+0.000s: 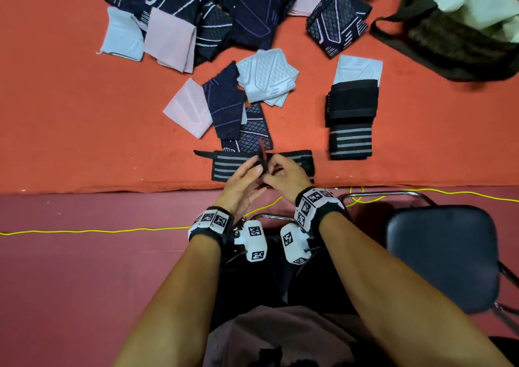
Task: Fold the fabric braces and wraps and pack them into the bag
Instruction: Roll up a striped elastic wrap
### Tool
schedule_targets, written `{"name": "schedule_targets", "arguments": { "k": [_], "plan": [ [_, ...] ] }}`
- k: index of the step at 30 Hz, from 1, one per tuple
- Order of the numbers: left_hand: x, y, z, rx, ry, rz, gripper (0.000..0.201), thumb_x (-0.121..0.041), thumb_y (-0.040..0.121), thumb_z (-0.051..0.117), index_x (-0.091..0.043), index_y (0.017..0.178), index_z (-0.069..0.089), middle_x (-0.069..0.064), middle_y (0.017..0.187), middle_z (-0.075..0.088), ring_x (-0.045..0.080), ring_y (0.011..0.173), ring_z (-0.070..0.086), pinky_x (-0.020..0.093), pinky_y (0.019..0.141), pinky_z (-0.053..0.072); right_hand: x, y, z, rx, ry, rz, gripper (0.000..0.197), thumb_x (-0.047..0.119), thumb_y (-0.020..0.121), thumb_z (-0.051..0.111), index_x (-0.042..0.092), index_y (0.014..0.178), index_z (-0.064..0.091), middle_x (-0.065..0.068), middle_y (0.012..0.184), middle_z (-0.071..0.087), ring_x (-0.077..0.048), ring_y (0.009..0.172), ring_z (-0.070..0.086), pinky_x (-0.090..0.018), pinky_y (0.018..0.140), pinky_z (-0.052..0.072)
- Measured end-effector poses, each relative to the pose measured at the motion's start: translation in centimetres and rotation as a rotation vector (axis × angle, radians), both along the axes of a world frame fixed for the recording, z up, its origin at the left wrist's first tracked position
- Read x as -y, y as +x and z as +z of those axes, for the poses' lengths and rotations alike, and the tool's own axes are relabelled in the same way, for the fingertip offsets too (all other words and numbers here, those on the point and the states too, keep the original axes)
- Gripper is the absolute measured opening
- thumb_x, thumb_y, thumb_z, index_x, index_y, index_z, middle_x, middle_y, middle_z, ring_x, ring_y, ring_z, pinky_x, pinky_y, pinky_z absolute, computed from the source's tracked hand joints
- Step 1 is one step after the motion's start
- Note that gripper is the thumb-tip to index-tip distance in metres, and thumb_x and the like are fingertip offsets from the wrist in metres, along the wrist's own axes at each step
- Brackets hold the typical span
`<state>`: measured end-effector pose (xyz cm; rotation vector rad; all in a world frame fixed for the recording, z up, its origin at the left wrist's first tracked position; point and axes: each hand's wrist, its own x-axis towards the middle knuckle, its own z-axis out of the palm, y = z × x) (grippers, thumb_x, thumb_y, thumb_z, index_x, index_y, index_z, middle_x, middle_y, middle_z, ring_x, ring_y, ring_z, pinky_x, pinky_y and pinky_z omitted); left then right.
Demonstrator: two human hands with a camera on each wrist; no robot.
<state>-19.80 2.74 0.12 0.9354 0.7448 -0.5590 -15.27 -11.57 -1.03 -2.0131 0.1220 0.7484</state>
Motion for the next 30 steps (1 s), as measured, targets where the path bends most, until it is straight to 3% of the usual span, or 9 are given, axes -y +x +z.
{"name": "schedule_targets", "arguments": {
  "k": [3, 8, 13, 18, 22, 24, 26, 28, 30],
  "plan": [
    [-1.0, 0.1, -0.1, -0.012, 0.031, 0.001, 0.061, -0.021, 0.087, 0.072, -0.019, 0.143, 0.048, 0.004, 0.135, 0.064, 0.016, 0.114, 0.066, 0.035, 0.103, 0.05, -1.5, -0.1, 0.0, 0.026, -0.02, 0.122, 0.021, 0.029, 0.077, 0.075, 0.028, 0.08, 0.054, -0.002, 0.091, 0.056, -0.018, 0.074, 0.055, -0.034, 0.072, 0.045],
    [-2.3, 0.1, -1.2, -0.081, 0.105, 0.116, 0.03, -0.012, 0.097, 0.06, -0.002, 0.126, 0.059, 0.014, 0.121, 0.069, 0.018, 0.097, 0.073, 0.028, 0.086, 0.059, -3.3, 0.0, 0.0, -0.011, 0.041, 0.168, 0.013, 0.022, 0.081, 0.075, 0.025, 0.09, 0.067, 0.003, 0.099, 0.056, -0.016, 0.08, 0.061, -0.034, 0.081, 0.053],
    [-3.8, 0.0, -3.0, -0.195, 0.214, 0.271, 0.008, -0.012, 0.096, 0.063, -0.009, 0.103, 0.065, 0.005, 0.098, 0.071, 0.016, 0.087, 0.069, 0.026, 0.079, 0.058, -2.4, 0.8, -1.0, 0.003, 0.021, -0.054, 0.023, 0.003, 0.084, 0.068, 0.022, 0.097, 0.067, 0.009, 0.092, 0.065, -0.005, 0.077, 0.061, -0.019, 0.081, 0.049],
    [-5.5, -0.1, -4.8, -0.236, 0.315, 0.334, 0.012, -0.012, 0.093, 0.069, -0.008, 0.082, 0.065, 0.001, 0.07, 0.069, 0.007, 0.063, 0.067, 0.021, 0.073, 0.057, 0.7, 2.4, -2.4, -0.086, -0.041, -0.251, 0.036, -0.008, 0.081, 0.067, 0.022, 0.1, 0.06, 0.005, 0.09, 0.057, -0.016, 0.07, 0.054, -0.028, 0.07, 0.05],
    [-5.9, 0.2, -5.2, -0.24, 0.373, 0.367, 0.013, -0.013, 0.091, 0.071, -0.008, 0.08, 0.067, -0.001, 0.067, 0.07, 0.008, 0.059, 0.065, 0.017, 0.061, 0.054, 2.4, 2.7, -3.1, -0.046, -0.208, -0.315, 0.039, 0.007, 0.074, 0.076, 0.033, 0.096, 0.058, -0.004, 0.106, 0.06, -0.021, 0.092, 0.061, -0.037, 0.092, 0.051],
    [-6.1, 0.2, -5.2, -0.254, 0.43, 0.362, 0.016, -0.02, 0.087, 0.076, -0.008, 0.08, 0.067, 0.0, 0.069, 0.07, 0.013, 0.062, 0.064, 0.025, 0.069, 0.056, 2.8, 2.2, -3.7, -0.078, -0.237, -0.306, 0.044, 0.024, 0.067, 0.079, 0.033, 0.106, 0.059, -0.008, 0.114, 0.06, -0.022, 0.099, 0.061, -0.039, 0.099, 0.05],
    [-6.6, 0.2, -5.8, -0.261, 0.499, 0.345, 0.037, -0.037, 0.071, 0.084, -0.006, 0.088, 0.07, 0.007, 0.084, 0.075, 0.022, 0.076, 0.07, 0.039, 0.085, 0.057, 2.9, 1.8, -3.8, -0.112, -0.238, -0.287, 0.057, 0.035, 0.067, 0.08, 0.029, 0.119, 0.06, -0.007, 0.118, 0.059, -0.021, 0.103, 0.059, -0.037, 0.102, 0.047],
    [-7.2, -0.2, -7.0, -0.271, 0.553, 0.33, 0.059, -0.049, 0.056, 0.084, -0.007, 0.095, 0.07, 0.009, 0.096, 0.075, 0.028, 0.091, 0.072, 0.047, 0.095, 0.054, 2.8, 1.7, -3.5, -0.154, -0.195, -0.272, 0.058, 0.028, 0.077, 0.081, 0.024, 0.13, 0.057, -0.005, 0.121, 0.06, -0.019, 0.106, 0.058, -0.034, 0.104, 0.046],
    [-7.6, -0.2, -7.6, -0.264, 0.585, 0.334, 0.056, -0.048, 0.056, 0.081, -0.011, 0.096, 0.067, 0.009, 0.101, 0.074, 0.027, 0.097, 0.07, 0.047, 0.099, 0.052, 2.5, 1.7, -3.4, -0.199, -0.107, -0.273, 0.054, 0.023, 0.081, 0.079, 0.025, 0.129, 0.055, -0.003, 0.119, 0.066, -0.021, 0.108, 0.063, -0.039, 0.102, 0.049]
  ]
}}
